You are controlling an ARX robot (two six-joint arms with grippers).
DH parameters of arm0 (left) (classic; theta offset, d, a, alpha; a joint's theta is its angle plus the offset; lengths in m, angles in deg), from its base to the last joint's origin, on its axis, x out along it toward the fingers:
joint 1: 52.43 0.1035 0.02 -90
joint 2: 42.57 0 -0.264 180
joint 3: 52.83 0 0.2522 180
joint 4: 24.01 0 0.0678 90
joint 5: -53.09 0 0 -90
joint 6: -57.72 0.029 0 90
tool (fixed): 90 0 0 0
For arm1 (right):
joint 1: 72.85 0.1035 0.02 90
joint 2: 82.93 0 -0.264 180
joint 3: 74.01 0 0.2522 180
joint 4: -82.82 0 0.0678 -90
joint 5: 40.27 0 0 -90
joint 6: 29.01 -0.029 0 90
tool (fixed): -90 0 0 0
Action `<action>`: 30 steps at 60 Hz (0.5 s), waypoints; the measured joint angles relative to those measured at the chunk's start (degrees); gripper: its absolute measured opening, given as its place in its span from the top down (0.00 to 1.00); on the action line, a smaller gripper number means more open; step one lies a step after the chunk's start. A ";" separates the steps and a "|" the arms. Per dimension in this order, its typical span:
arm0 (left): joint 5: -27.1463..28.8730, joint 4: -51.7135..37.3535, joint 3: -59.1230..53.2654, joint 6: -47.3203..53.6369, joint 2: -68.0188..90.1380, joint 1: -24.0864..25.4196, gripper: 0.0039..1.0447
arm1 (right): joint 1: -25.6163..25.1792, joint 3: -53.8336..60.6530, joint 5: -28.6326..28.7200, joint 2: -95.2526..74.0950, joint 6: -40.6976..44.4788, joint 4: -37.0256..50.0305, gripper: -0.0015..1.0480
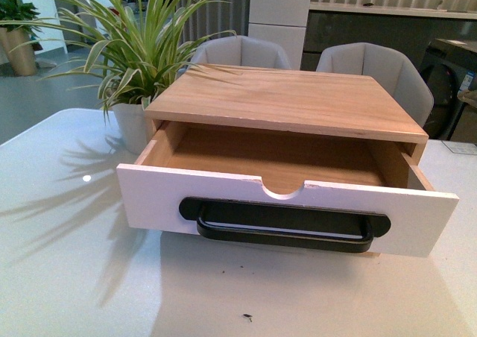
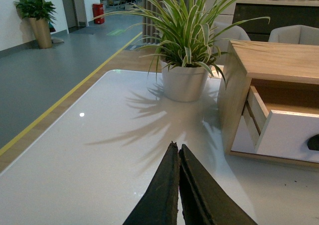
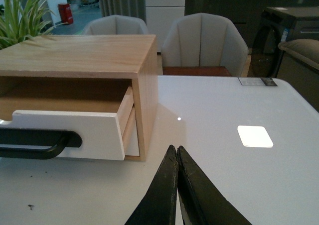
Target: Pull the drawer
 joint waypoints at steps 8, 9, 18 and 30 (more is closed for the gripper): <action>-0.02 0.00 0.00 0.00 0.00 0.00 0.97 | 0.00 0.00 0.00 0.04 0.00 0.00 0.98; 0.00 0.00 0.00 0.00 0.00 0.00 0.97 | 0.00 0.00 0.00 0.04 0.00 0.00 0.98; -0.02 0.00 0.00 0.00 0.00 0.00 0.71 | 0.00 0.00 0.00 0.07 0.00 0.00 0.73; -0.02 0.00 0.00 -0.02 0.00 0.00 0.36 | 0.00 0.00 0.00 0.07 0.00 0.00 0.38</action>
